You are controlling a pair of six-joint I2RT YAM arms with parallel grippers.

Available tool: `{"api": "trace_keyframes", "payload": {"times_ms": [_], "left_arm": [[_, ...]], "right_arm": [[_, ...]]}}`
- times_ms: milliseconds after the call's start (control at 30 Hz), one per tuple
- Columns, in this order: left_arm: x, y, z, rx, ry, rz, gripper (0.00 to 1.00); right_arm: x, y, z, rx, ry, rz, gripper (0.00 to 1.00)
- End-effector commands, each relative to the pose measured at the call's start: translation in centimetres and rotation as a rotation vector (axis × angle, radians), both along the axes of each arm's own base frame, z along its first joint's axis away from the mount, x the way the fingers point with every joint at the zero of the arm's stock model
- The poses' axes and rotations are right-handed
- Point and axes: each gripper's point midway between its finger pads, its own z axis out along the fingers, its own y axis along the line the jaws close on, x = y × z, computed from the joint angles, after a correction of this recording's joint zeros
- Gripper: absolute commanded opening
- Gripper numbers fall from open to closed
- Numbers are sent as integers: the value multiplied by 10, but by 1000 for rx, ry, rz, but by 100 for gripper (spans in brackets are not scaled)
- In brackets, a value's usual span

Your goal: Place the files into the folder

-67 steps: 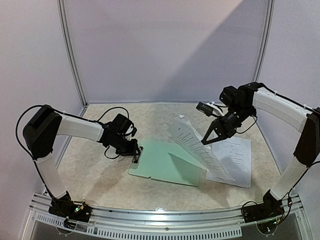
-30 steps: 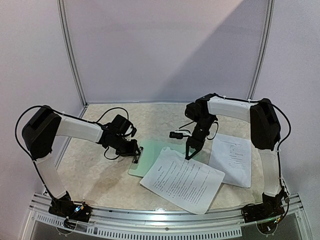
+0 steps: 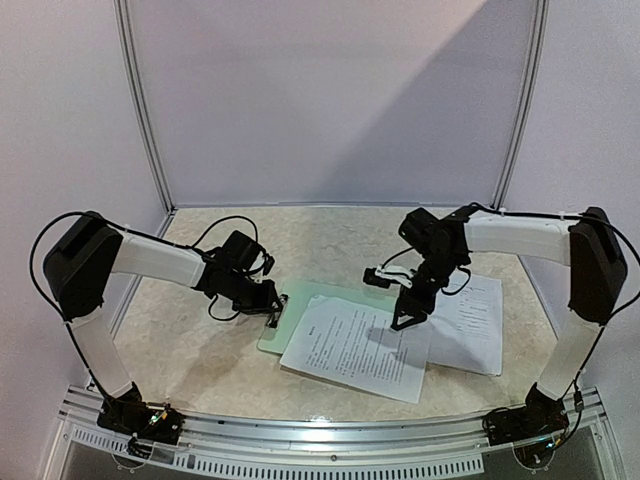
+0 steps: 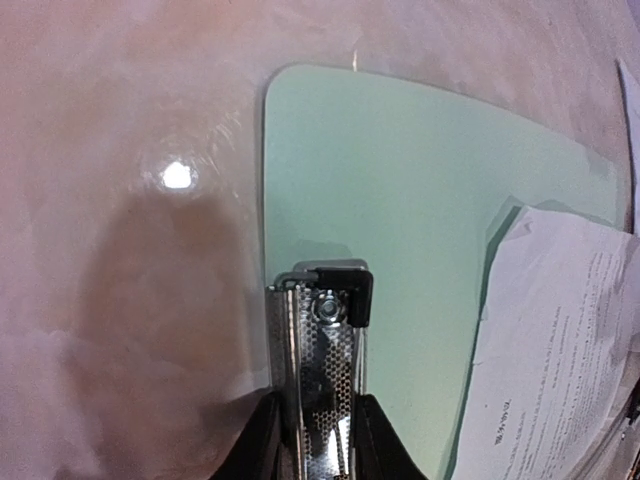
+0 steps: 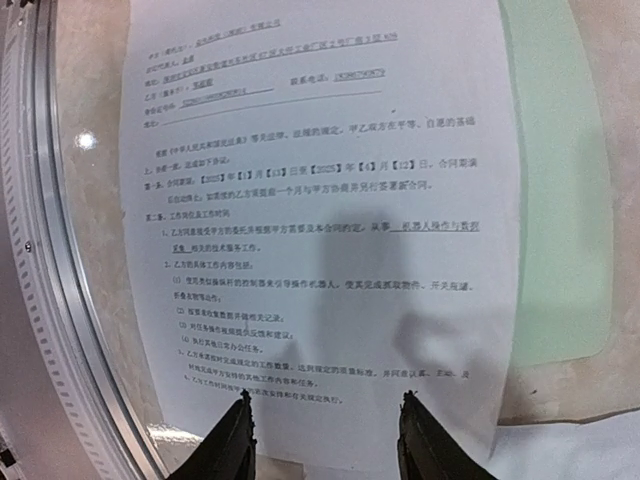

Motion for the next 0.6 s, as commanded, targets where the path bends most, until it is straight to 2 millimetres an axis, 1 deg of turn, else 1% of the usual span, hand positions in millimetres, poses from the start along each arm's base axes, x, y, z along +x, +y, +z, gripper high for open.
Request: {"api": "trace_keyframes", "payload": {"times_ms": [0,33,67,100,133,233,300,400,500,567], "left_arm": [[-34,5,-31,59,144,-45,0],[-34,5,-31,60,145,-45,0],[-34,4,-31,59,144,-47,0],[-34,4,-30,57,143,-44,0],[-35,4,-30,56,145,-46,0],[-35,5,-31,57,145,-44,0],[-35,5,-31,58,147,-44,0],[-35,5,-31,59,149,-43,0],[-36,6,-32,63,150,-43,0],[-36,7,-32,65,151,-44,0]], "right_arm": [[-13,4,-11,82,-59,59,48],[-18,3,-14,88,-53,70,50],[-24,4,-18,86,-59,99,55],[-27,2,-23,72,-77,118,58],[-29,2,-28,60,-100,134,59],[-19,7,-33,58,-188,139,60],[-6,14,-31,83,-248,118,59],[5,22,-30,98,-287,101,57],[7,31,-31,117,-298,110,56],[2,36,-34,125,-304,133,56]]}}
